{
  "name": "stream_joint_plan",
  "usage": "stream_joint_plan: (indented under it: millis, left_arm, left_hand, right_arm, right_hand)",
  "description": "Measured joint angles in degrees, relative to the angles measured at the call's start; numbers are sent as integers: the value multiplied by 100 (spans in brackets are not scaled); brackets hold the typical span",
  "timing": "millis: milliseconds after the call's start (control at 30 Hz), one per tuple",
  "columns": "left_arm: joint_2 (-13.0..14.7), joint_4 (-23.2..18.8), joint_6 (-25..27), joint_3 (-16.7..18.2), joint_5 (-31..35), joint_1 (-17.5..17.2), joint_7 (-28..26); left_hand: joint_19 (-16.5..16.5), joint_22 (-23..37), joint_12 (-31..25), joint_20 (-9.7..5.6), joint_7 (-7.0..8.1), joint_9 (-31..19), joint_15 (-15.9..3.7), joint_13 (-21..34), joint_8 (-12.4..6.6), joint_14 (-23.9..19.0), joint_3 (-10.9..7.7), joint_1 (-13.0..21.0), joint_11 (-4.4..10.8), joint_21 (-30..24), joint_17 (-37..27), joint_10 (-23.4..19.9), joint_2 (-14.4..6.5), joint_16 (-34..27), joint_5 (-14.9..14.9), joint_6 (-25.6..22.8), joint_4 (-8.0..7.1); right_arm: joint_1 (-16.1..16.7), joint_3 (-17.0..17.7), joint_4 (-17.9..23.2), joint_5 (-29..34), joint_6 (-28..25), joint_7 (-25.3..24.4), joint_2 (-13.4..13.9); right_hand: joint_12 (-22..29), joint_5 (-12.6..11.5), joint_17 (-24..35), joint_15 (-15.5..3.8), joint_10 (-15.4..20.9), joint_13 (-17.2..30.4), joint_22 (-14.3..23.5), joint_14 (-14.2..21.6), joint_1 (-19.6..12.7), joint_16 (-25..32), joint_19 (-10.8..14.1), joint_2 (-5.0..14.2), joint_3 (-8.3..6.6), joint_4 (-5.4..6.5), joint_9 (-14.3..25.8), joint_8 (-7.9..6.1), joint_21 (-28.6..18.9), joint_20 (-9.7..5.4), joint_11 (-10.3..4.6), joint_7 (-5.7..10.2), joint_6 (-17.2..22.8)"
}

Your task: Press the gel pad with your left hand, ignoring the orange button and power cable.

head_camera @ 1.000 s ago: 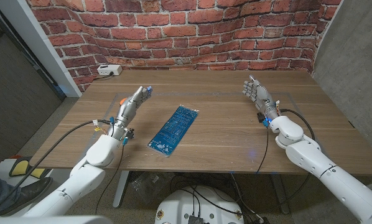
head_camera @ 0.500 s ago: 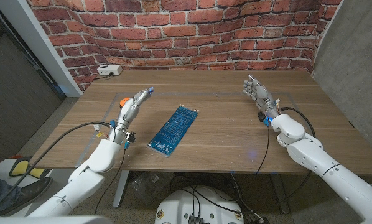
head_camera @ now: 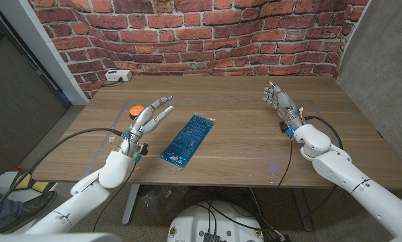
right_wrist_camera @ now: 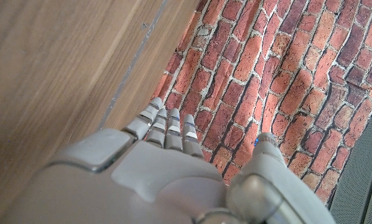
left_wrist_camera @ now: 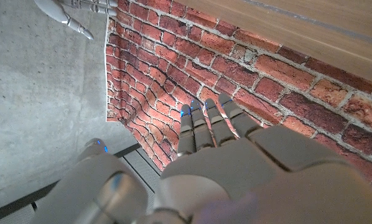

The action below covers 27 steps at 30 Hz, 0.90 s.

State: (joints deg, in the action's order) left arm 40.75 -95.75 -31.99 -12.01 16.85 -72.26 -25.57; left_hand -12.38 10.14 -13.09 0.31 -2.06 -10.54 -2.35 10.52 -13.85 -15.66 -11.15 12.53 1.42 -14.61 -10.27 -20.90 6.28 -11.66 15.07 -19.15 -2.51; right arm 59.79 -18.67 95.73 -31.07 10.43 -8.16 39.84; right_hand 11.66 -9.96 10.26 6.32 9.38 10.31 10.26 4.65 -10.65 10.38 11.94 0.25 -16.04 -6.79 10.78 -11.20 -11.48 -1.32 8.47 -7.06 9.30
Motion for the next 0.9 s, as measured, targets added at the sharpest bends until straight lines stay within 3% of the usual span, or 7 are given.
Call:
stream_joint_plan:
  millis: [433, 900]
  left_arm:
    - [468, -647, 1056, -54, 1049, -121, -361]
    - [820, -1389, 2443, -392, 1831, -125, -232]
  left_hand:
    - [22, 0, 45, -22, 0, 0, 0, 0, 35, 0, 7, 36, 20, 66, 0, -21, -36, 26, 41, 0, 7]
    - [95, 0, 45, -94, 0, 1, 0, 0, 36, 1, 5, 74, 20, 110, 0, -21, -76, 25, 62, 1, 5]
  right_arm:
    - [78, 38, 114, -10, -77, -51, 59]
    - [13, 24, -14, -67, -79, 52, 33]
  right_hand:
    - [0, 0, 0, 0, 0, 0, 0, 0, 0, 0, 0, 0, 0, 0, 0, 0, 0, 0, 0, 0, 0]
    - [0, 0, 0, 14, 13, 0, 0, 32, 0, 0, 0, 0, -1, 0, 0, 0, 0, 0, 13, 0, 0]
